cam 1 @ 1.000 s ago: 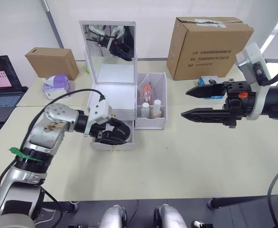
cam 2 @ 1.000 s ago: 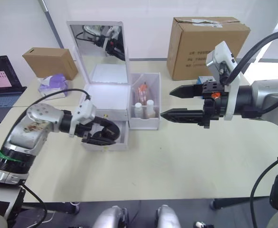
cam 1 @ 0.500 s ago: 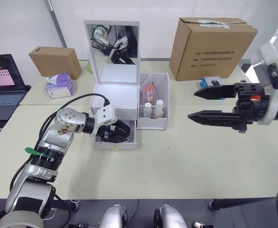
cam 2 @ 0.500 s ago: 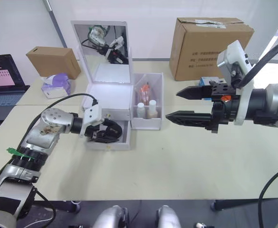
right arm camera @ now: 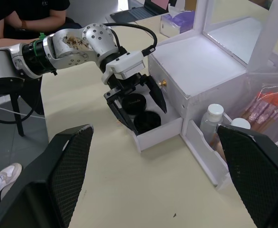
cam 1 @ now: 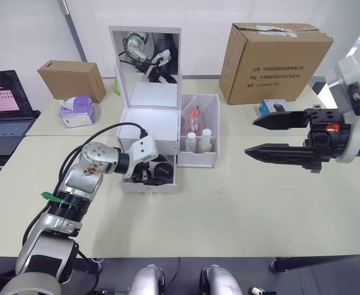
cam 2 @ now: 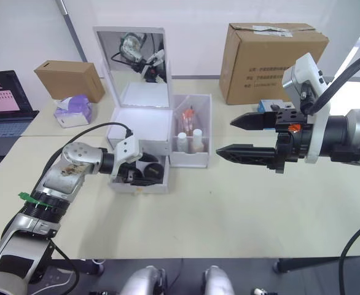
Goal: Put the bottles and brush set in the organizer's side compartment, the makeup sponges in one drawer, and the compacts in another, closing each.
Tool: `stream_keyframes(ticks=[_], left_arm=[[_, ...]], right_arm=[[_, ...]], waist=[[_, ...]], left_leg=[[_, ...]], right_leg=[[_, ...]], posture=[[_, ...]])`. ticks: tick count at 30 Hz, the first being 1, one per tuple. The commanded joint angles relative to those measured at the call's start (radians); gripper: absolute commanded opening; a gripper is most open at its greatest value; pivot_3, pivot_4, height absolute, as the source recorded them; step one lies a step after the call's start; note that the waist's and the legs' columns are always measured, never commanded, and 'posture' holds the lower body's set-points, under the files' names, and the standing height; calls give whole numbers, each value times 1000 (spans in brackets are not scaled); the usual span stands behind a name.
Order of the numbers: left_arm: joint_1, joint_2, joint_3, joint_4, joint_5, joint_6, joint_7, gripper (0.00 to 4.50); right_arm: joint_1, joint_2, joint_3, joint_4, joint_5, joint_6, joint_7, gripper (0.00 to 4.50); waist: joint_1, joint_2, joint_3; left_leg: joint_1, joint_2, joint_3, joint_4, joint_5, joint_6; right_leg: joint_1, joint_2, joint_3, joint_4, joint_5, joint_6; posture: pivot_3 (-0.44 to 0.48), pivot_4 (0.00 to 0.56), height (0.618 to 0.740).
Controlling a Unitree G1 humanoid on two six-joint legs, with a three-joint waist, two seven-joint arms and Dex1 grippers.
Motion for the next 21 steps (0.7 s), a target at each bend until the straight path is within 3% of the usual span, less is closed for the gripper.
stream_keyframes(ticks=[1, 7, 14, 18, 21], left_arm=[[-16, 25, 30, -52, -10, 33, 8, 4469], [32, 67, 103, -217, -103, 194, 10, 4469], [228, 185, 282, -414, -252, 350, 35, 4469], [390, 139, 472, -480, -377, 381, 107, 4469], [569, 108, 582, -538, -407, 365, 160, 3916]], right_arm=[[-20, -20, -18, 1, 5, -25, 5, 4500], [-34, -20, 9, 23, -8, -39, 38, 4500], [-78, -8, 99, 78, -88, -90, 105, 4500], [-126, 24, 159, 128, -154, -147, 156, 4500], [-159, 39, 198, 155, -190, -160, 197, 4500]], waist=[[-1, 0, 0], [-3, 0, 0], [-13, 0, 0], [-9, 0, 0], [-13, 0, 0]], left_leg=[[0, 0, 0, 0, 0, 0], [0, 0, 0, 0, 0, 0], [4, 1, 0, -2, 0, 0], [4, 1, 0, -2, 0, 0], [6, 0, 1, -4, 0, 0]], right_leg=[[0, 0, 0, 0, 0, 0], [0, 0, 2, 0, 0, 0], [1, 1, 5, -1, -3, 4], [1, 0, 5, -1, -3, 4], [2, -1, 6, -2, -2, 3]], posture=[[0, 150, 731], [0, 150, 731], [0, 150, 731], [0, 150, 731], [0, 150, 731]])
